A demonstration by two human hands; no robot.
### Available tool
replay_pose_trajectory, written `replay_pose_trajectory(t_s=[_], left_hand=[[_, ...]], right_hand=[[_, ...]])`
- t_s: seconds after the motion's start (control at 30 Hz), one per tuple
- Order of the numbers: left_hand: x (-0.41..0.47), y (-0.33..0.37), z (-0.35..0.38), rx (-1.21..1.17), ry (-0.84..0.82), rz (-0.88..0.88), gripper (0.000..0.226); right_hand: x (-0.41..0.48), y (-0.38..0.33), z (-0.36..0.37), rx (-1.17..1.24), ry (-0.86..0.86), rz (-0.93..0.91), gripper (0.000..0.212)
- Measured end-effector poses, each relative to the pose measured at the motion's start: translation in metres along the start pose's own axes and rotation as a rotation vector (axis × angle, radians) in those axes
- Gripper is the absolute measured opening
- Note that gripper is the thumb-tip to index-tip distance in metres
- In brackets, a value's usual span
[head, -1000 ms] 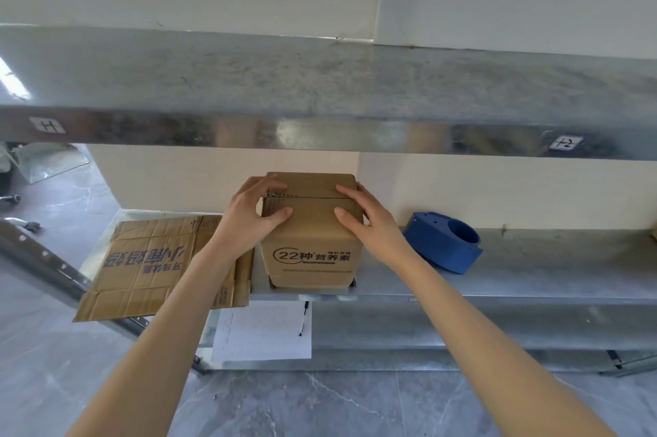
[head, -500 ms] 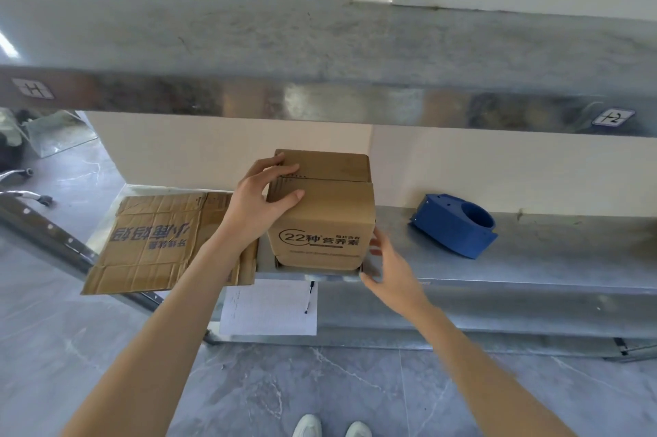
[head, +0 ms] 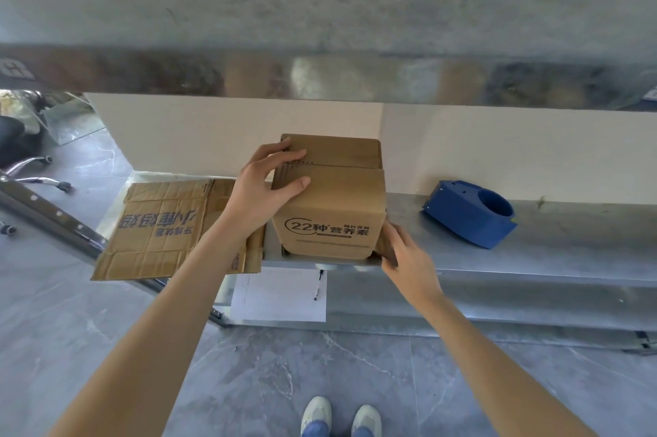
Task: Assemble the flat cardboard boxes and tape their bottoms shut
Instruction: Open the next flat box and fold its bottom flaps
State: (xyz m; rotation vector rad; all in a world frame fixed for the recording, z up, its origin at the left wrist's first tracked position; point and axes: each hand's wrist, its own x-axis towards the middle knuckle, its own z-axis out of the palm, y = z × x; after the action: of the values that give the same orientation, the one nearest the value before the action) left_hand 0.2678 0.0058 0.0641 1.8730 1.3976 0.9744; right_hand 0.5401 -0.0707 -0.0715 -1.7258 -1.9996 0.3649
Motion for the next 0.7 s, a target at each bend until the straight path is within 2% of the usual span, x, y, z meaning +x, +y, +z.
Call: replay_pose_trajectory(t_s=[0.17,0.37,0.5,0.57,0.7], left_hand=[[-0.007,0.005,0.015,-0.012,0.005,-0.003,0.043],[-0.019,0.005,0.05,-0.01,-0.013,-0.029,0.044],[-0.025,-0.007,0.067,-0.053,-0.011,-0.072,0.044],[-0.017,-0.011,0.067,-0.047,-0.007,-0.087,0.043],[-0.014,-0.011,0.073,-0.048,-0.022,-0.08,0.043]], right_hand=[[-0.006,0.013,-0.026,-0.256,0.064,-0.142,0.081],[-0.015,0.035,-0.034,-0.372,0.049,-0.151,0.069],[-0.021,0.049,-0.035,-0.38,-0.074,-0.122,0.072],[-0.013,0.052,-0.039,-0.374,-0.173,-0.06,0.069],[-0.005,0.061,-0.05,-0.324,-0.356,-0.05,0.068]])
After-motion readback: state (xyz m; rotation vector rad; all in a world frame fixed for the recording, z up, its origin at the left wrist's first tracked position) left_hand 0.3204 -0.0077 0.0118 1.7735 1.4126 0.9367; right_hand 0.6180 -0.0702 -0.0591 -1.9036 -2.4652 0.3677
